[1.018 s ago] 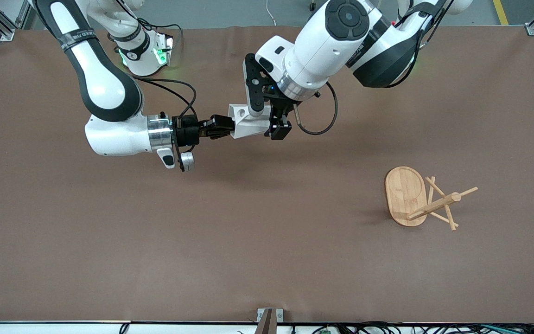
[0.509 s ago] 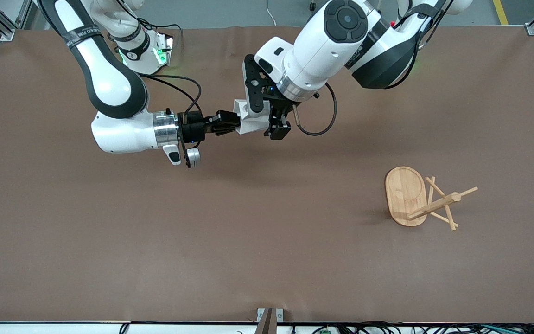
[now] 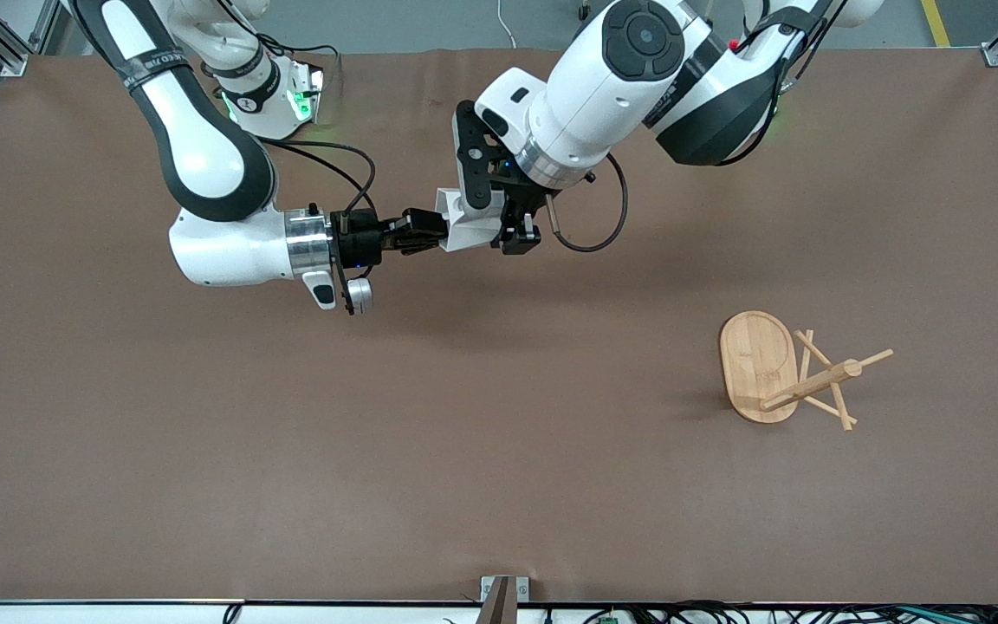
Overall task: Hang cup on rack
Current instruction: 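Grasp the cup with the left gripper beside the right gripper, then open the right gripper and withdraw it while the left gripper holds the cup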
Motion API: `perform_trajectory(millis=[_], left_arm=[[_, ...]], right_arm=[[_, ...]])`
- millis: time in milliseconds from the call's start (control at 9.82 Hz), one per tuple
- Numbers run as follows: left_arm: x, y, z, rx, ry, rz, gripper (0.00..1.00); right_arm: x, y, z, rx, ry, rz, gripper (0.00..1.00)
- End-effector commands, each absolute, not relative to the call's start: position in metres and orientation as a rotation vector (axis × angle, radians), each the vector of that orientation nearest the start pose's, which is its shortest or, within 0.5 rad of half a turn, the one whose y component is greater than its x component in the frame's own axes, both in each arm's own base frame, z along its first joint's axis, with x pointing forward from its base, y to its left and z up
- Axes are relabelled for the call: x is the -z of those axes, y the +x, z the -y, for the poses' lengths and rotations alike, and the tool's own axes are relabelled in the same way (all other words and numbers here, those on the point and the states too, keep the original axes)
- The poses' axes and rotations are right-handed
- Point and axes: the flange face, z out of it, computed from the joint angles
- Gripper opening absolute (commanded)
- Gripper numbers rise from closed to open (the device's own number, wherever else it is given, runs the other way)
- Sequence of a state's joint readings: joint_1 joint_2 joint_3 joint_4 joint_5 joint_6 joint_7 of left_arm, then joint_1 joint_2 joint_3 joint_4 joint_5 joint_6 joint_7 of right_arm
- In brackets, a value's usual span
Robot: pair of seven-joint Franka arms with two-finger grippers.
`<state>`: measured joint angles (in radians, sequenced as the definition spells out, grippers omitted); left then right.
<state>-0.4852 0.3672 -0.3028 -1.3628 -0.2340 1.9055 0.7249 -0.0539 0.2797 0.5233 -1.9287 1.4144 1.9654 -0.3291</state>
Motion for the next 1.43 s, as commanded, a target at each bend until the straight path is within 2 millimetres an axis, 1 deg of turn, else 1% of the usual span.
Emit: perform_trajectory(millis=[0,102,204,305,407,509,611,713,814,916,1018,1120,1222,1323], left_arm=[[-0.515,0.500,0.472,0.250,-2.614,-2.274,0.00],[-0.515,0.501,0.471,0.248,-2.628,-2.260,0.00],[-0.517,0.500,0.471,0.251,-2.632,-2.255,0.00],[-0.517,0.502,0.470,0.256,-2.619,-2.265,0.00],[-0.516,0.504,0.468,0.257,-2.617,-2.261,0.00],[-0.516,0.507,0.465,0.261,-2.621,-2.252,0.00],[-0.517,0.513,0.459,0.269,-2.635,-2.235,0.00],[-0.517,0.518,0.453,0.268,-2.668,-2.199,0.00],[-0.518,0.525,0.446,0.271,-2.701,-2.163,0.00],[-0.517,0.540,0.428,0.267,-2.781,-2.049,0.00],[-0.522,0.545,0.419,0.273,-2.822,-1.987,0.00],[-0.525,0.556,0.403,0.277,-2.877,-1.905,0.00],[-0.533,0.563,0.387,0.284,-2.927,-1.808,0.00],[-0.539,0.568,0.371,0.268,-2.957,-1.718,0.00]], right_arm=[[-0.427,0.523,-0.321,-0.331,-1.767,-0.029,0.99],[-0.427,0.526,-0.311,-0.318,-1.800,-0.016,1.00],[-0.436,0.535,-0.296,-0.294,-1.856,0.018,1.00],[-0.445,0.545,-0.281,-0.316,-1.932,0.017,1.00],[-0.456,0.559,-0.260,-0.325,-2.020,-0.005,1.00],[-0.475,0.569,-0.237,-0.389,-2.090,-0.038,1.00],[-0.492,0.579,-0.206,-0.419,-2.231,-0.087,1.00],[-0.509,0.581,-0.179,-0.426,-2.423,-0.109,1.00],[-0.525,0.579,-0.142,-0.384,-2.626,-0.154,1.00],[-0.541,0.577,-0.113,-0.289,-2.783,-0.169,1.00],[-0.550,0.582,-0.082,-0.211,-2.937,-0.196,1.00],[-0.561,0.588,-0.047,-0.144,-3.062,-0.233,1.00],[-0.567,0.591,-0.016,-0.114,-3.084,-0.309,1.00],[-0.584,0.590,0.009,-0.067,-3.087,-0.345,1.00]])
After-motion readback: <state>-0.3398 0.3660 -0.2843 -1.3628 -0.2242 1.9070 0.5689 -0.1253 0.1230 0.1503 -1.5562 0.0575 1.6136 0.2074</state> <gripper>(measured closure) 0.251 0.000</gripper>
